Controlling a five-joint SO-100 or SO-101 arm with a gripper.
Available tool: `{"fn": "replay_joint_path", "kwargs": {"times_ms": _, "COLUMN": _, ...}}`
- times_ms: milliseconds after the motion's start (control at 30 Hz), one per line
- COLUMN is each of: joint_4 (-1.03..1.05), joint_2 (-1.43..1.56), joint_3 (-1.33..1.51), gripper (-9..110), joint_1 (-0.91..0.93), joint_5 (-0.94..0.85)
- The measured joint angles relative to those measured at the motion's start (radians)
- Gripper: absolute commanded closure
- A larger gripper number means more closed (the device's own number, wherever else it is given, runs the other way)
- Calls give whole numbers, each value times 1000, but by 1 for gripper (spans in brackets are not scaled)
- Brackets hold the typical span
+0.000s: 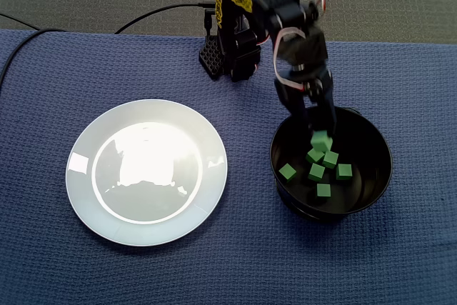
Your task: Pick up the items on the white plate and put them in the black container.
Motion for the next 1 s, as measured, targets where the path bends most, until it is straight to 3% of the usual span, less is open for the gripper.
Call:
{"fn": "replay_joint_path", "kwargs": {"times_ms": 133, "joint_4": -89, "joint_2": -5, "joint_3": 140, "gripper": 99, "joint_1": -69, "joint_5": -9}}
{"fn": "replay_joint_path", "kwargs": {"times_ms": 200, "joint_4": -112, "joint_2": -5, "joint_3": 183, "gripper": 83, "joint_1": -78, "joint_5": -11}}
{"fn": "replay_joint_path", "kwargs": {"times_ms": 333, "joint_4": -97, "joint_2": -3, "joint_3": 201, "gripper": 65, "joint_1": -87, "joint_5": -15}}
{"fn": "replay_joint_path", "kwargs": {"times_ms": 567, "joint_4": 261, "joint_2": 78, "joint_3": -60, "gripper": 80, "joint_1": -18, "joint_5": -150}}
{"fn": "replay_joint_path", "kwargs": {"times_ms": 733, "joint_4": 414, "joint_2": 295, "joint_3": -290, "gripper": 89, "joint_1": 143, "joint_5": -417}}
{"fn": "replay_joint_path", "kwargs": {"times_ms": 900, "joint_4": 482, "joint_2": 531, "joint_3": -268, "gripper": 101, "joint_1": 281, "joint_5": -752}}
{"fn": "replay_joint_path", "kwargs": {"times_ms": 1000, "joint_4": 446, "joint_2": 675, "joint_3": -98, "gripper": 101, "joint_1": 354, "joint_5": -891}}
